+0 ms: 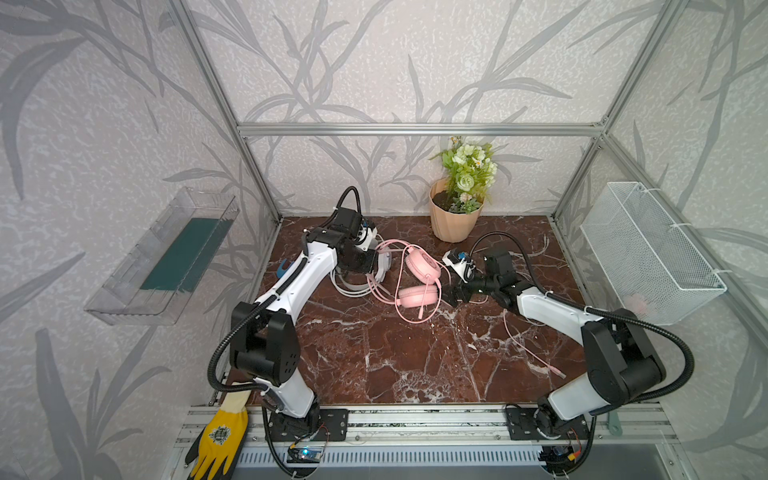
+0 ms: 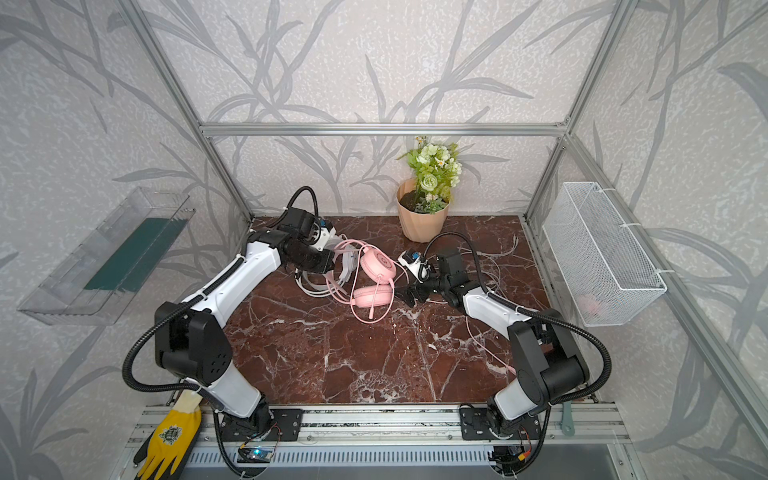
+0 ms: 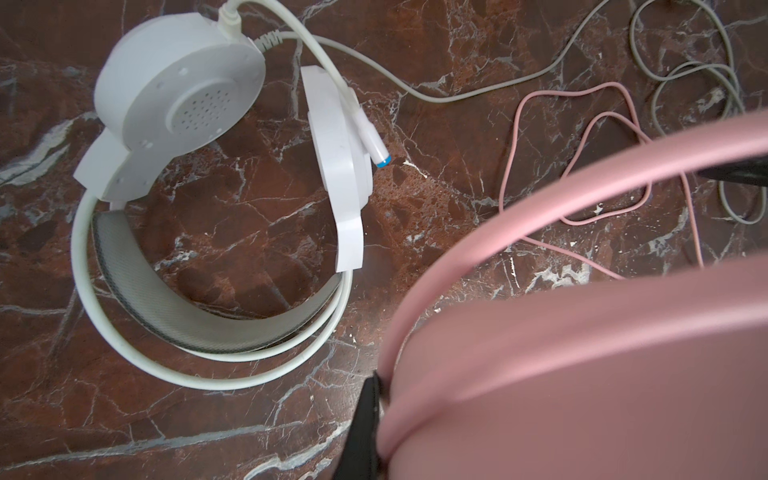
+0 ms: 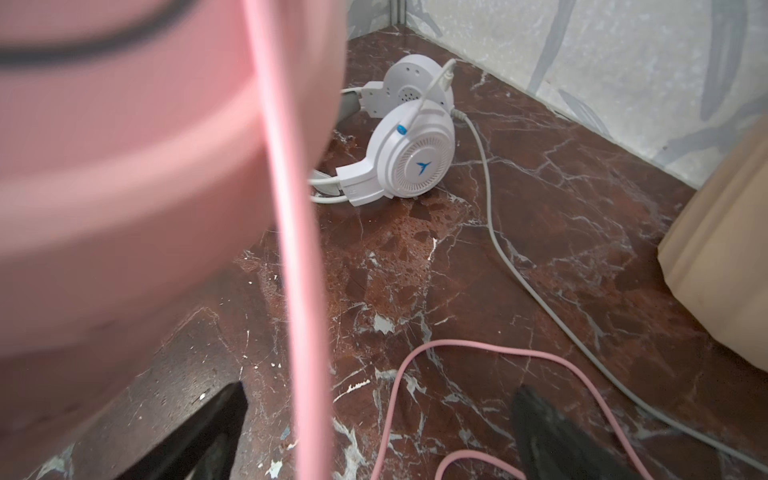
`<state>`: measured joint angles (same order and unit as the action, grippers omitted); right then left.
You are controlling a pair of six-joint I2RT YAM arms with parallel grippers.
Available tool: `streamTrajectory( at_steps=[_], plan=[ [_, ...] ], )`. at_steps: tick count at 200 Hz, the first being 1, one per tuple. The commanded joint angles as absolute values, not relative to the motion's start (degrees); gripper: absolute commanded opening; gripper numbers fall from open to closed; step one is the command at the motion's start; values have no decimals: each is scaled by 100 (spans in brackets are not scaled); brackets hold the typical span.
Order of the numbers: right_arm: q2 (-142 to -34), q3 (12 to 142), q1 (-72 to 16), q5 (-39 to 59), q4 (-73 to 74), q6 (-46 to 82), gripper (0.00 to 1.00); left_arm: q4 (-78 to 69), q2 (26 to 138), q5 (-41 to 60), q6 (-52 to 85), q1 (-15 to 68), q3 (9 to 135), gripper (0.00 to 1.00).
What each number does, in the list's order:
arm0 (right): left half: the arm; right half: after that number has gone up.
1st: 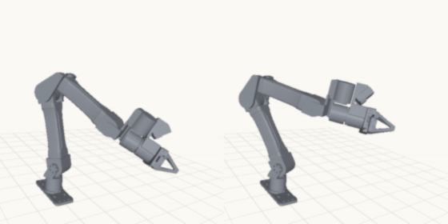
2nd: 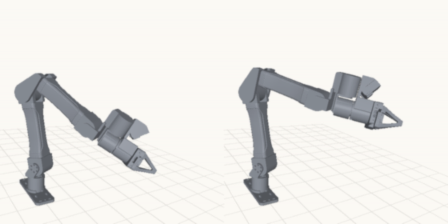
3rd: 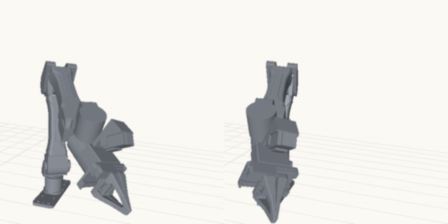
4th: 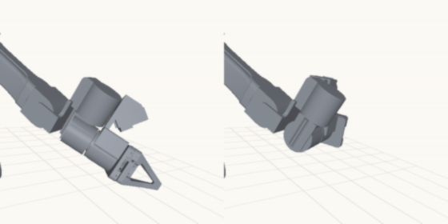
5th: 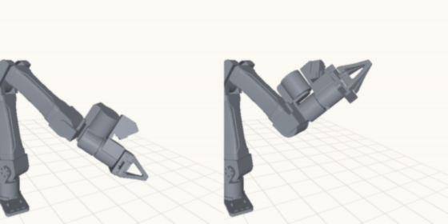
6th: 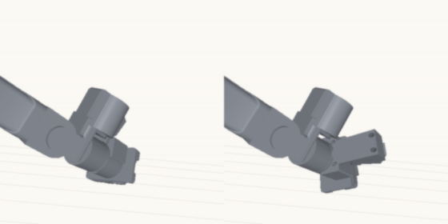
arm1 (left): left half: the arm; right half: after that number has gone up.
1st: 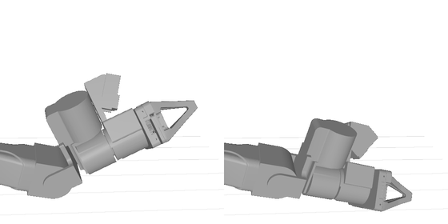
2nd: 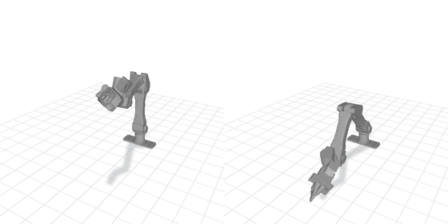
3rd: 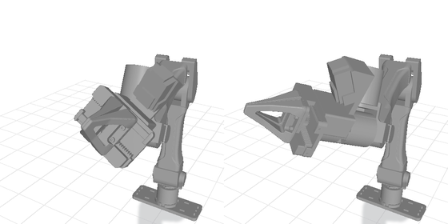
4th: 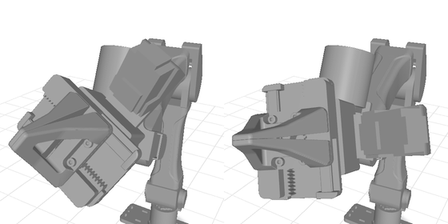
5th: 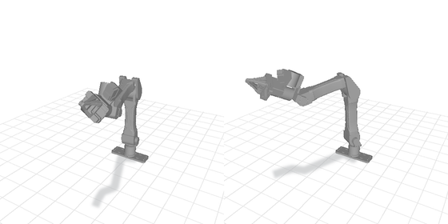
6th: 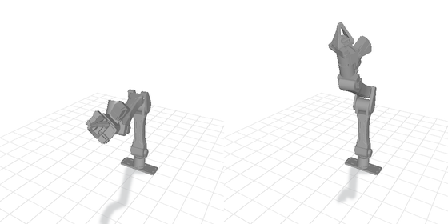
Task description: Wrap the headphones
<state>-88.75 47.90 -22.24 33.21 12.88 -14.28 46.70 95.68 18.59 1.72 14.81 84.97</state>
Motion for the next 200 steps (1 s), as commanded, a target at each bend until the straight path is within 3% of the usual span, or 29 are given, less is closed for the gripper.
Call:
streamTrajectory(
  at_steps=[1, 94, 161, 200],
  plan=[
    [-8624, 4674, -2215, 2918, 1999, -852, 99, 4616, 9527, 2446, 316, 1423, 8754, 0],
    [-8871, 3749, -2249, 3106, 3413, 511, 84, 4380, 9425, 2854, 683, 1230, 8701, 0],
    [-9688, 3610, -2359, 2794, 4963, 1260, 70, 4317, 9413, 2936, 837, 1223, 8719, 0],
    [-10181, 3496, -2465, 2656, 5688, 1558, 71, 4248, 9413, 2997, 963, 1188, 8720, 0]
  ],
)
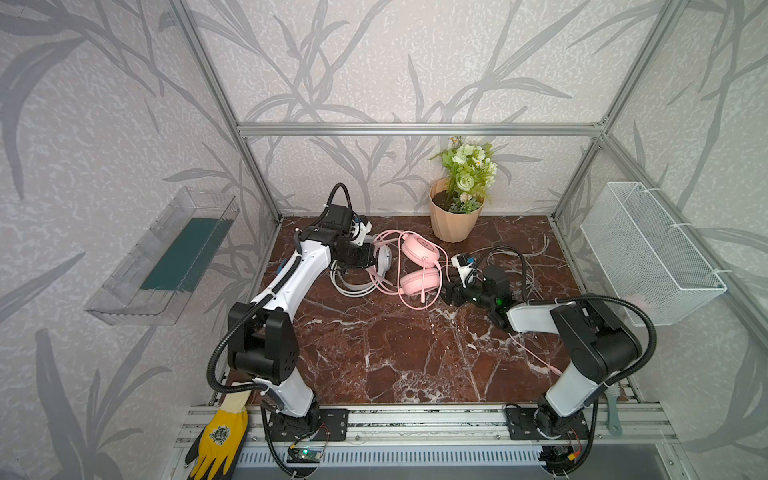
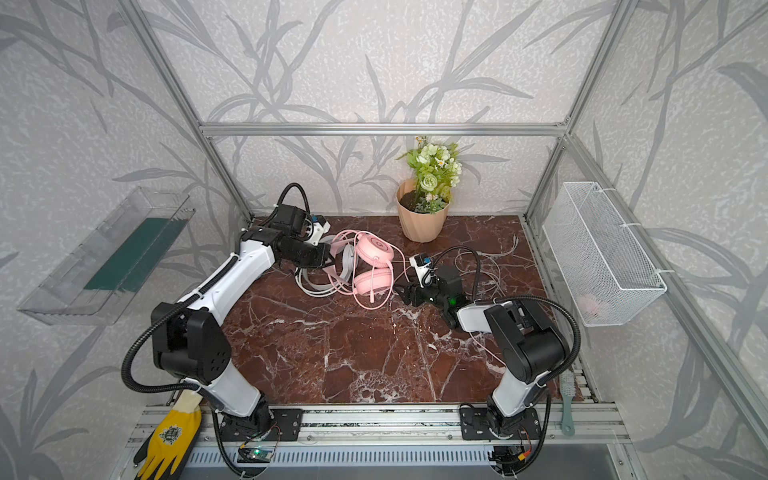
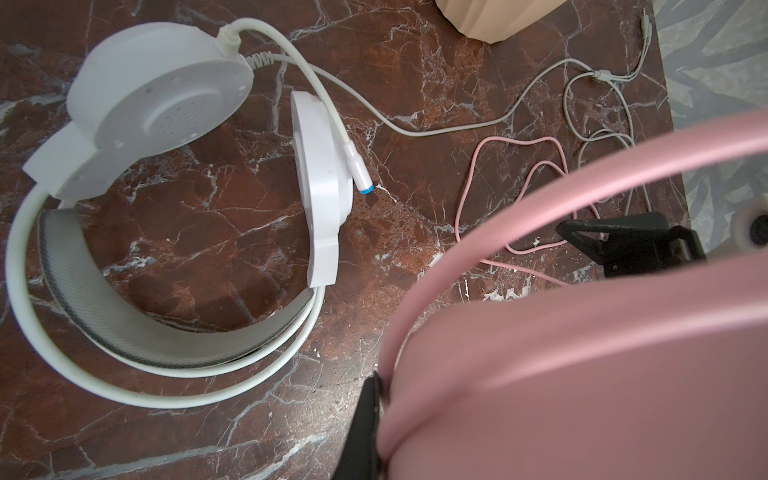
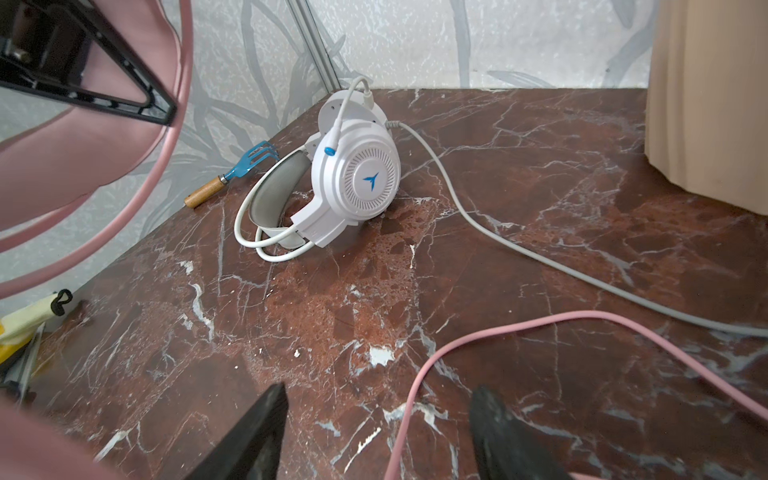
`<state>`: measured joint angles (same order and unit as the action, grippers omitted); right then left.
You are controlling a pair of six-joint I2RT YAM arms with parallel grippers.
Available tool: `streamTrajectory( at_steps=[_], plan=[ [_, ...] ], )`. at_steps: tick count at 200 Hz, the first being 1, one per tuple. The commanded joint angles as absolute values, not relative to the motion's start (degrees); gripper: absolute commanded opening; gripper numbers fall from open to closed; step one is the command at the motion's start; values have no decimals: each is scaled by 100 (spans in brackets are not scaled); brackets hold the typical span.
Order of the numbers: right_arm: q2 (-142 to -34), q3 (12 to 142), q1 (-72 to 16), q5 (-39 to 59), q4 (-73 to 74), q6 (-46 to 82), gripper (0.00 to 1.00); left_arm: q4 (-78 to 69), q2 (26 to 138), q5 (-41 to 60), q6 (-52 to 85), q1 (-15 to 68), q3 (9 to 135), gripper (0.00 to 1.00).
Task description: Wrap the headphones
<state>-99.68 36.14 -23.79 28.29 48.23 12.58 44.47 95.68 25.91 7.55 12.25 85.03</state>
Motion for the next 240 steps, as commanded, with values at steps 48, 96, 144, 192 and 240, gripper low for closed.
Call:
streamTrajectory(
  at_steps=[48, 96, 144, 192, 240],
  plan=[
    [-10438, 3291, -2557, 2436, 6298, 1711, 67, 4115, 9378, 3150, 1160, 1106, 8710, 0],
    [-10744, 3557, -2625, 2485, 6530, 1887, 25, 3871, 9310, 3177, 1534, 1015, 8623, 0],
    [-10532, 3591, -2909, 2390, 6195, 1753, 0, 2691, 9091, 3311, 2926, 907, 8143, 0],
    [-10017, 4003, -3527, 2175, 4672, 820, 0, 2552, 9007, 2818, 3619, 905, 8145, 0],
    [-9844, 3998, -3885, 2035, 4310, 505, 0, 2610, 8924, 2254, 3984, 908, 8198, 0]
  ],
)
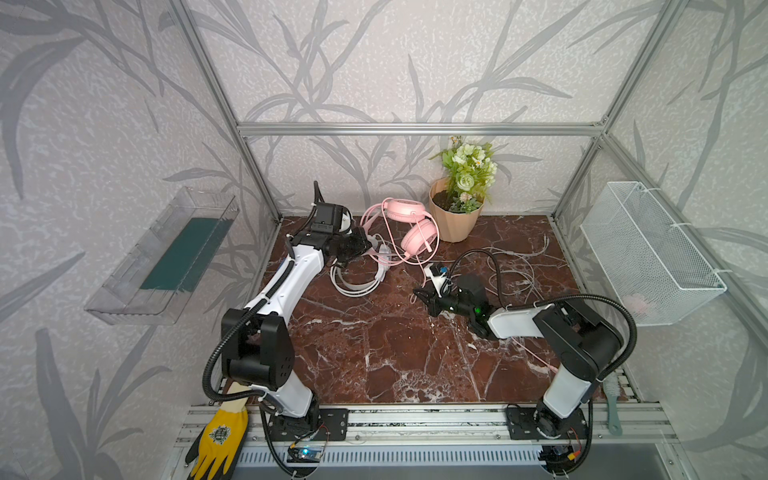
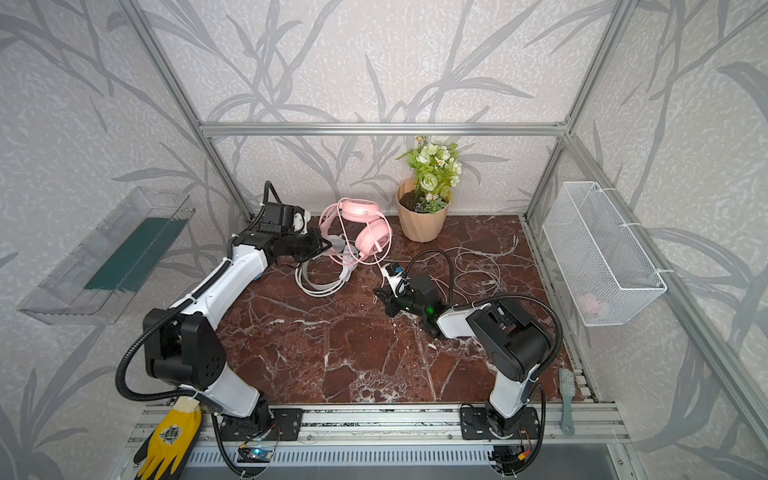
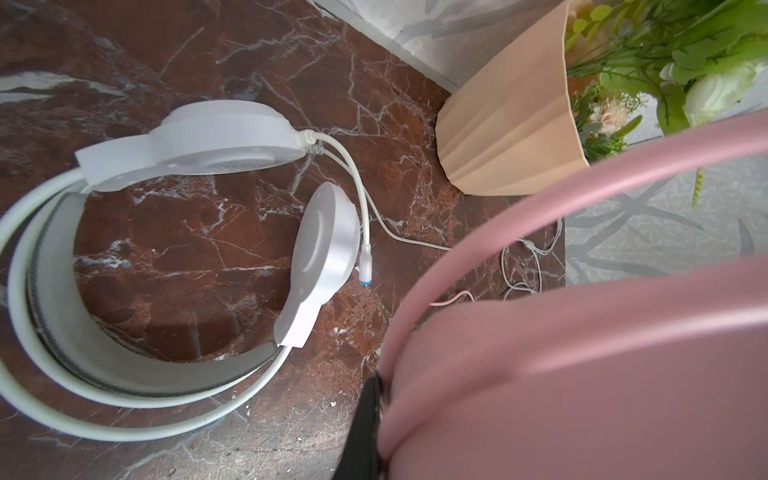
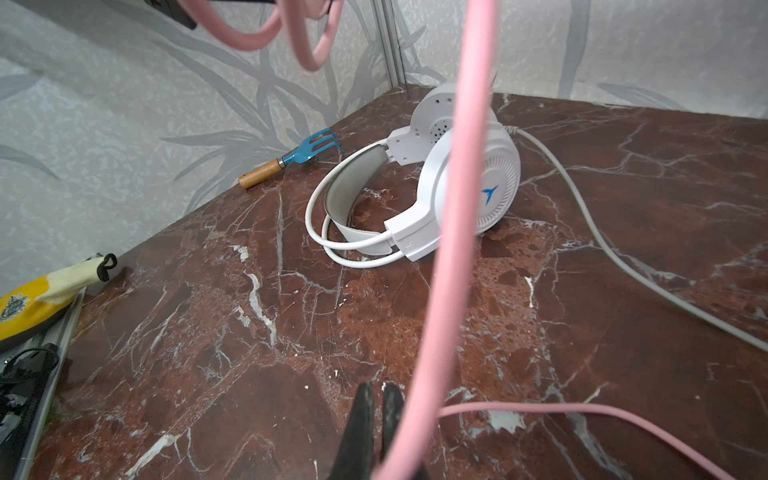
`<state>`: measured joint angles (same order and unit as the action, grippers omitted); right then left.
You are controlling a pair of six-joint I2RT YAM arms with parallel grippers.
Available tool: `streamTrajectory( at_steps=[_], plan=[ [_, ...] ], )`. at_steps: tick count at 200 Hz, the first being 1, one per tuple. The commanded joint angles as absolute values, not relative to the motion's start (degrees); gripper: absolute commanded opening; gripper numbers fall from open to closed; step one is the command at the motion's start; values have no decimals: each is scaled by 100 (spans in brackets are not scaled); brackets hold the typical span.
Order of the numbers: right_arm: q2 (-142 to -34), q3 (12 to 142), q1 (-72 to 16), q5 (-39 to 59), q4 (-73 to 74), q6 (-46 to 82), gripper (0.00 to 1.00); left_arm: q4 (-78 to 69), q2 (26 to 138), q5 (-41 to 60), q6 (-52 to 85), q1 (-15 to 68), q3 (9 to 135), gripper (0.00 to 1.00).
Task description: Wrap the headphones
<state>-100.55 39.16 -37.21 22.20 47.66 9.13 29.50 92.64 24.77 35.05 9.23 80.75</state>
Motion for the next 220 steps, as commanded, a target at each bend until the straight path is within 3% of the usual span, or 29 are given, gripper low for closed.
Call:
streamTrajectory(
  at_steps=[1, 86, 220],
  plan=[
    [-9844, 3999, -3894, 2028, 4308, 481, 0, 2619, 8923, 2243, 3991, 911, 8204, 0],
    [-9125, 4057, -4496, 1713, 2598, -733, 0, 3200, 8982, 1272, 3906, 918, 8516, 0],
    [-7955, 5958, -4808, 1960, -2380, -4200, 0, 4281, 9484, -4, 2815, 1146, 9130, 0]
  ],
)
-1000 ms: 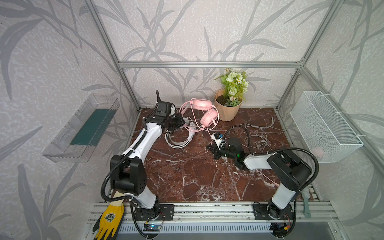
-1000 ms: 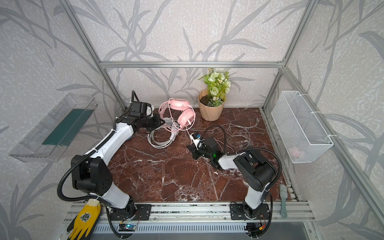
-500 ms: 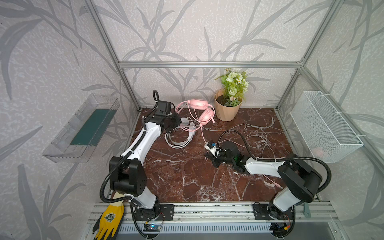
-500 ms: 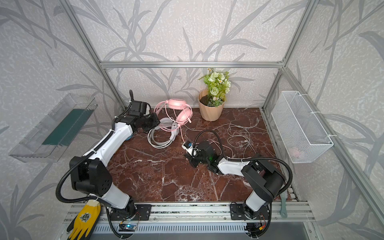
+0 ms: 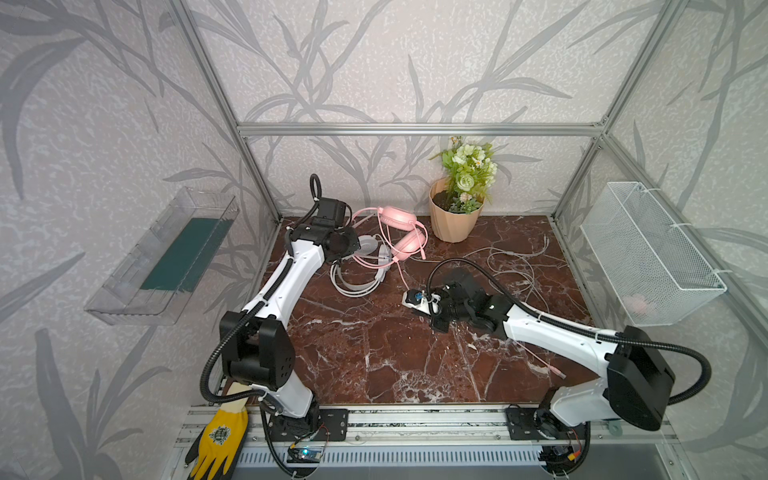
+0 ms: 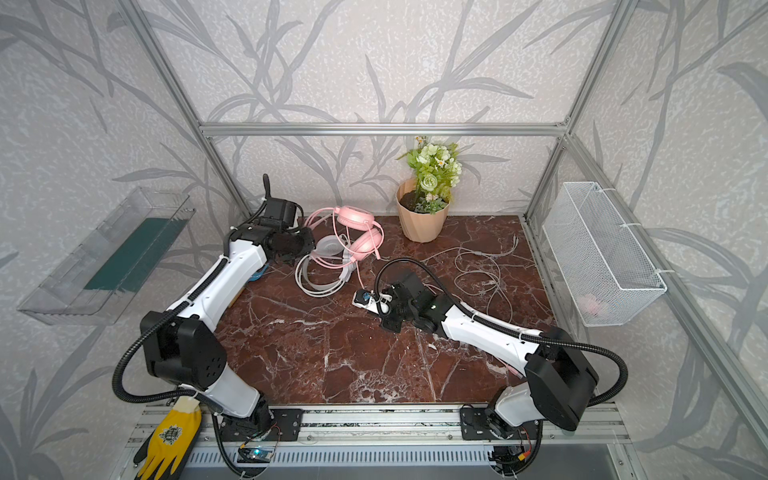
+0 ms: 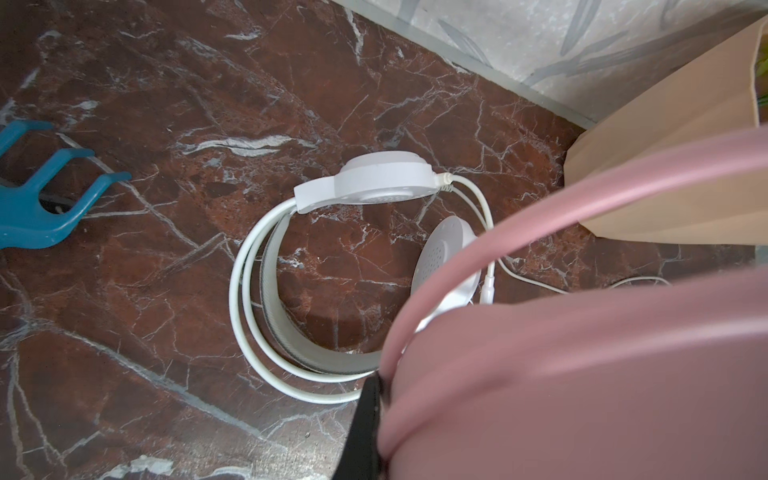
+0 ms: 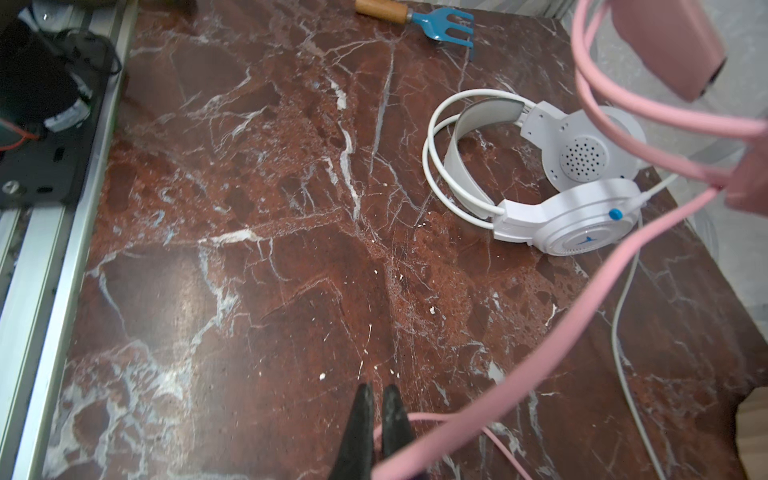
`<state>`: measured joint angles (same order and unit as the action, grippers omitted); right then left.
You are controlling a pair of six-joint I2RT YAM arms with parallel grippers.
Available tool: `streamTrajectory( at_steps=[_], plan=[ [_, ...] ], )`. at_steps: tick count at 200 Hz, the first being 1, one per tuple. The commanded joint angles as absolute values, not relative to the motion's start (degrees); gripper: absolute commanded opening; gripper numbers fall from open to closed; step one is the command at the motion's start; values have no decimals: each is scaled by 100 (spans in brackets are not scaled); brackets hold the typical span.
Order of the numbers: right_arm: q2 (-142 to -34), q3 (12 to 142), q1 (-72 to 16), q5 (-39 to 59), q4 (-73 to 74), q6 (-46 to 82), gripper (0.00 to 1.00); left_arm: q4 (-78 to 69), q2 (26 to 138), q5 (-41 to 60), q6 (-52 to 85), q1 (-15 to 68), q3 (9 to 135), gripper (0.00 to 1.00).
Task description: Wrap the headphones
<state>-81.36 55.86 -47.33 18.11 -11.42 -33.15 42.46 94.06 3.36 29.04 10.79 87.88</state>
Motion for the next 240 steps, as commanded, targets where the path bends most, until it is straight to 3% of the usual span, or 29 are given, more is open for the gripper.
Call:
streamTrajectory(
  at_steps=[1, 136, 240],
  plan=[
    [-7954, 5976, -4808, 1960, -2403, -4214, 0, 4281, 9484, -15, 2809, 1149, 9136, 0],
    [-7709, 6954, -4957, 2409, -3845, -5642, 0, 4580, 10122, -573, 2375, 1401, 9488, 0],
    [-7995, 7685, -4564, 1394, -4066, -6994, 0, 5236, 10304, -220, 777, 1624, 9711, 0]
  ],
)
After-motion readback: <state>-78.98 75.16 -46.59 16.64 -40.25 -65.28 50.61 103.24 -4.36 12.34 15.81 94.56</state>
